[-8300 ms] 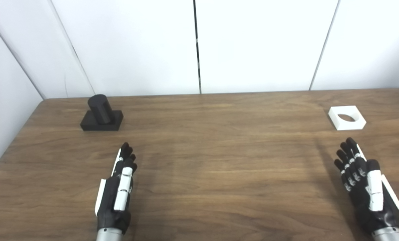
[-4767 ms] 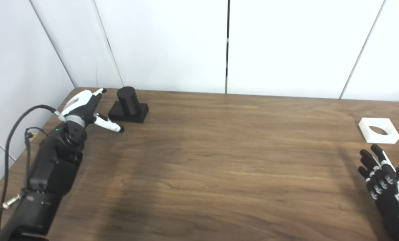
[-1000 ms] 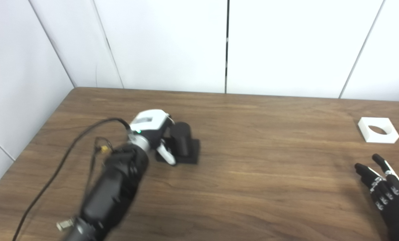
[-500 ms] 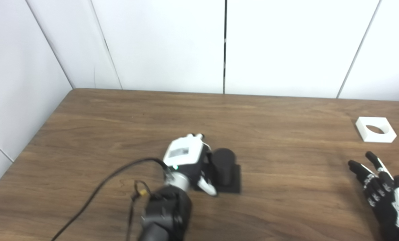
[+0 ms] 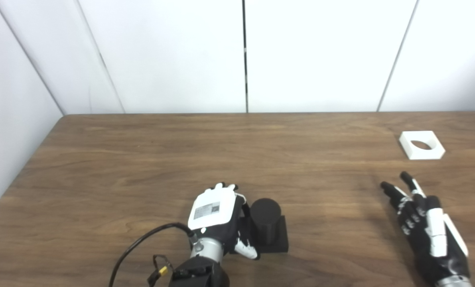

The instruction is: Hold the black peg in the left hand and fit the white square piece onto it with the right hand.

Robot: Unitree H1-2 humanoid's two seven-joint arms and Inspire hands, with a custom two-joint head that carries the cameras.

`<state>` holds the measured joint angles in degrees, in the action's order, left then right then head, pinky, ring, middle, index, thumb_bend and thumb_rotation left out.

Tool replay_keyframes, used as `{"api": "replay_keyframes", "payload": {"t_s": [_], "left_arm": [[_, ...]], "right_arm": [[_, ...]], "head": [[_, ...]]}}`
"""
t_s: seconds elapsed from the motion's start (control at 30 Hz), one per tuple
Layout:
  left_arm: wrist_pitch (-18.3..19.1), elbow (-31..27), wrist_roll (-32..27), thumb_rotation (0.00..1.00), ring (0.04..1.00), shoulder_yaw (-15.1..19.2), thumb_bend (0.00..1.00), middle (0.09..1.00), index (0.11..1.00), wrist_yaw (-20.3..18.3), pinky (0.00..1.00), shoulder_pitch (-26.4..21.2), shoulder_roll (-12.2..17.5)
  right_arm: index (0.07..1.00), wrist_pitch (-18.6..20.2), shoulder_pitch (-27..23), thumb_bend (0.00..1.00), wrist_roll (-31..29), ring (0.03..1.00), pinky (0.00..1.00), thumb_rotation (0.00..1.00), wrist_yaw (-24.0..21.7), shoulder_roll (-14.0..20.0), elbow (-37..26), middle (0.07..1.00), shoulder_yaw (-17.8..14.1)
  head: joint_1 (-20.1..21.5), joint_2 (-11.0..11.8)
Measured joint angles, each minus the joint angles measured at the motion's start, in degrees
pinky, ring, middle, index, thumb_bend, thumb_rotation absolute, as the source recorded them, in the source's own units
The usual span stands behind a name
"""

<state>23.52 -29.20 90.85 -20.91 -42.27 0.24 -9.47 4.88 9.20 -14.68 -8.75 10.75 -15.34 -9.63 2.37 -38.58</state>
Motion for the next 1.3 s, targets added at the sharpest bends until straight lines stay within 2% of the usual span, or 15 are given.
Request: {"api": "replay_keyframes", "payload": {"t_s": [0.23,0.53,0.9,1.1,1.3], "left_arm": [[-2.2,-0.4,-0.5,0.05,1.0,0.0,0.52,0.937,0.485,-0.2,1.0,0.5,0.1],[-2.8,-0.6,-0.6,0.05,1.0,0.1,0.52,0.924,0.485,-0.4,1.0,0.6,0.1],[-5.3,-1.8,-2.4,0.05,1.0,1.4,0.52,0.915,0.485,-3.4,1.0,0.6,0.3],[-7.1,-1.9,-3.7,0.05,1.0,2.2,0.52,0.91,0.484,-5.7,1.0,-0.2,0.3],[-8.2,-1.9,-3.6,0.05,1.0,2.5,0.52,0.894,0.484,-6.2,1.0,-0.4,0.3]], "right_arm": [[1.0,1.2,0.0,0.61,0.3,0.941,1.0,1.0,1.0,-0.5,-2.1,0.861,0.3],[1.0,3.4,0.0,0.62,0.3,0.94,1.0,1.0,1.9,-0.7,-3.0,0.858,0.7],[0.994,5.8,-1.2,0.61,0.8,0.925,1.0,1.0,3.5,-2.1,-5.9,0.853,1.2],[0.999,6.1,-1.2,0.6,1.8,0.937,1.0,1.0,4.2,-2.1,-6.1,0.853,2.2],[0.996,6.5,-1.2,0.59,1.8,0.933,1.0,1.0,4.5,-2.1,-6.7,0.856,2.1]], "head": [[2.1,-1.4],[4.3,-3.4],[8.2,-5.3],[8.2,-5.4],[7.8,-4.8]]}}
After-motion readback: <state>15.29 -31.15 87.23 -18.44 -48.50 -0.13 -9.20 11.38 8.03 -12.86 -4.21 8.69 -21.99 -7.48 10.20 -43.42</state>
